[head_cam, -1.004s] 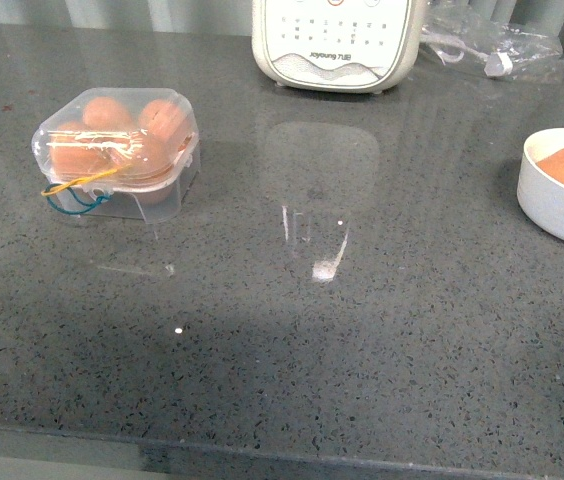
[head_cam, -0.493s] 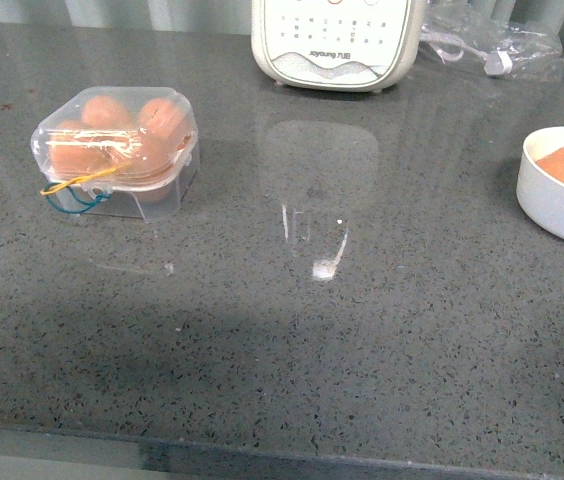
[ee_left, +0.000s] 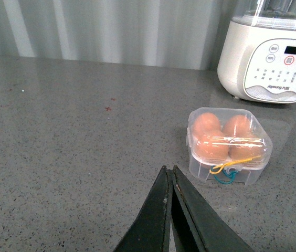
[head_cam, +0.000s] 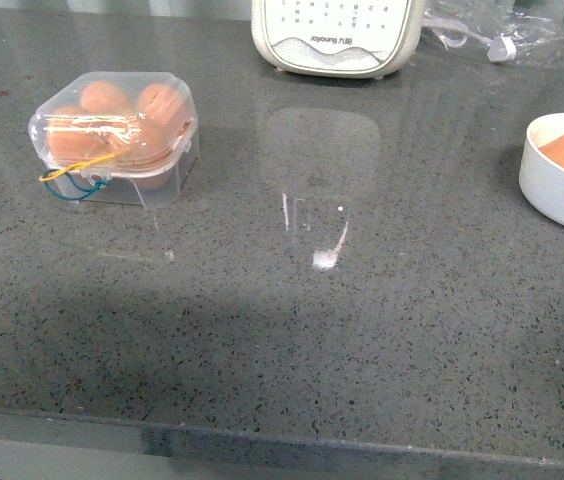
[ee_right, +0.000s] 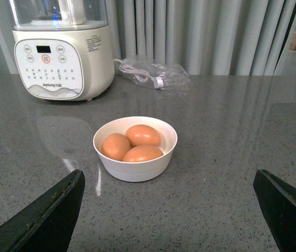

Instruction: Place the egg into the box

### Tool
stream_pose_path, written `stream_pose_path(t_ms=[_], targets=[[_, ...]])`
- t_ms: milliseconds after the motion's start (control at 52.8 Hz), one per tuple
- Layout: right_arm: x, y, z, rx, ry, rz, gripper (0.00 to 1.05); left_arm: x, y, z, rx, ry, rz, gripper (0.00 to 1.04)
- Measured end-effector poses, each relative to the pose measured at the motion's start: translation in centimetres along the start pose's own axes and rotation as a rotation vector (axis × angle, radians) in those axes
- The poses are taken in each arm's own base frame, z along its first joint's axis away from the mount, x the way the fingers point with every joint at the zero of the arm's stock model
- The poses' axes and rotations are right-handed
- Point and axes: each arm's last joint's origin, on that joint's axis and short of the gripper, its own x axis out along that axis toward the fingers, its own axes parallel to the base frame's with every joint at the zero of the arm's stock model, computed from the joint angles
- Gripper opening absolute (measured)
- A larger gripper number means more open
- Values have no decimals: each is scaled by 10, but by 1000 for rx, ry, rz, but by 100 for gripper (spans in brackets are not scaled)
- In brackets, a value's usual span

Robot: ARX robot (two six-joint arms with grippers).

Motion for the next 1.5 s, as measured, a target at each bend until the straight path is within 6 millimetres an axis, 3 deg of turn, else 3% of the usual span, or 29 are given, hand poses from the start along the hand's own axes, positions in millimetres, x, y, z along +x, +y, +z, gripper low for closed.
stream_pose_path(t_ms=[1080, 1497], targets=[[0, 0, 0, 0, 0, -1, 97, -32, 0, -2, 2, 4, 0, 4], [0, 0, 0, 0, 0, 0, 97, -32, 0, -2, 2, 3, 0, 84]])
